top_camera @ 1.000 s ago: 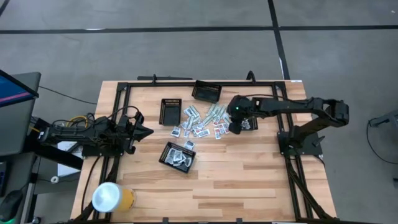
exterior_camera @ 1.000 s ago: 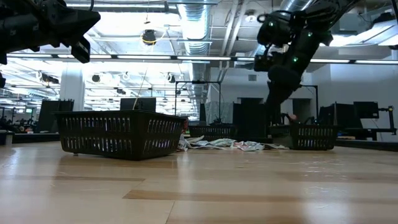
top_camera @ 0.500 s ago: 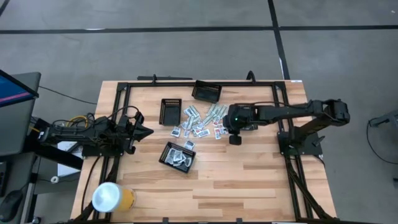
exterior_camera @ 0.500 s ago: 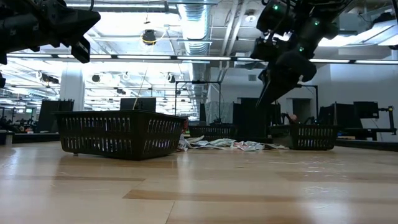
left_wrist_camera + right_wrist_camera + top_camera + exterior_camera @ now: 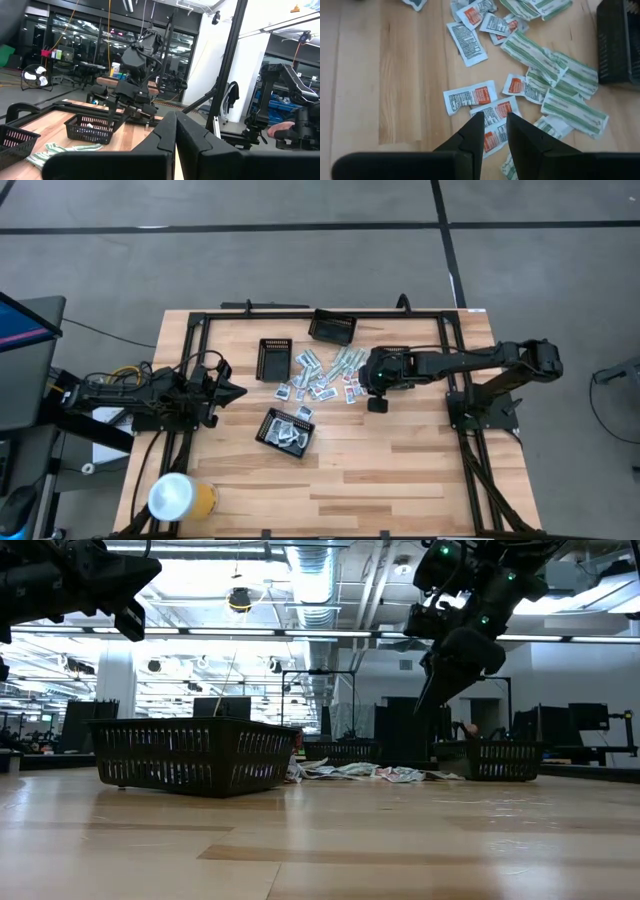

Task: Pick & Place First Aid Supplies
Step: Put the orange ointment pack into the top black bin

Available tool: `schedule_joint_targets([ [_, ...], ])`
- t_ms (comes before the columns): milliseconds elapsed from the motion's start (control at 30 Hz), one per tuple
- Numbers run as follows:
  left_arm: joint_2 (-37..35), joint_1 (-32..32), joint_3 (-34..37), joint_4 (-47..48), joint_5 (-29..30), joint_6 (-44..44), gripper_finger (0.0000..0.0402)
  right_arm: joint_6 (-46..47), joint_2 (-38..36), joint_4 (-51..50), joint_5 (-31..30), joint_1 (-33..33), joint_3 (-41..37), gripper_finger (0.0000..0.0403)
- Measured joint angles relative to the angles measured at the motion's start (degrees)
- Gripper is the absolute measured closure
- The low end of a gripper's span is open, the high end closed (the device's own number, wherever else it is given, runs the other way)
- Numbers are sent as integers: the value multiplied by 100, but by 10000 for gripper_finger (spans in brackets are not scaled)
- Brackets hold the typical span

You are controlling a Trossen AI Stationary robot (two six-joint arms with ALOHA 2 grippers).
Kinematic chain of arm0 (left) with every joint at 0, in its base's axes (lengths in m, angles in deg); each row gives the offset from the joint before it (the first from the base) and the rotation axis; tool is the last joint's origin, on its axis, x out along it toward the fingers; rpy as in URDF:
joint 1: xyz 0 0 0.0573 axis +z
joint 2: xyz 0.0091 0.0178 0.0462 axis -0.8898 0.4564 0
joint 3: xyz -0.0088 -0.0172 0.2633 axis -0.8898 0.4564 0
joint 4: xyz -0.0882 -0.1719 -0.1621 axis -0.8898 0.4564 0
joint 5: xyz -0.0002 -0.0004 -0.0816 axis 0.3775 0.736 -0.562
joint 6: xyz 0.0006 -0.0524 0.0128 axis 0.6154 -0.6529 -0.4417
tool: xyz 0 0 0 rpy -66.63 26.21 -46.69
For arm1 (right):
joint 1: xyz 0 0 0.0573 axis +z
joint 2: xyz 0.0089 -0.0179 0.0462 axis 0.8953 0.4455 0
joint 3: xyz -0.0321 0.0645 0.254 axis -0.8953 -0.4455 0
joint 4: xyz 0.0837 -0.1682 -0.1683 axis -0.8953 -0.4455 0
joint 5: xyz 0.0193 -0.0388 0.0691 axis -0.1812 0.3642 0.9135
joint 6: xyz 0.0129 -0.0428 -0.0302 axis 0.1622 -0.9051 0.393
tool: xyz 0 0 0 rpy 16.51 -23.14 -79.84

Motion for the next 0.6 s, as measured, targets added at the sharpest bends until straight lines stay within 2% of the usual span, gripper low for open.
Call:
schedule_joint_targets([
  [167, 0, 0, 1, 0, -2, -1, 394, 85, 229, -159, 13, 10, 3, 327],
  [433, 2, 0, 0, -2, -2, 0, 394, 180, 1269, -43, 7, 133, -2, 327],
  [600, 2, 2, 1, -3, 0, 0, 394, 177, 1539, 92, -4, 170, 3, 327],
])
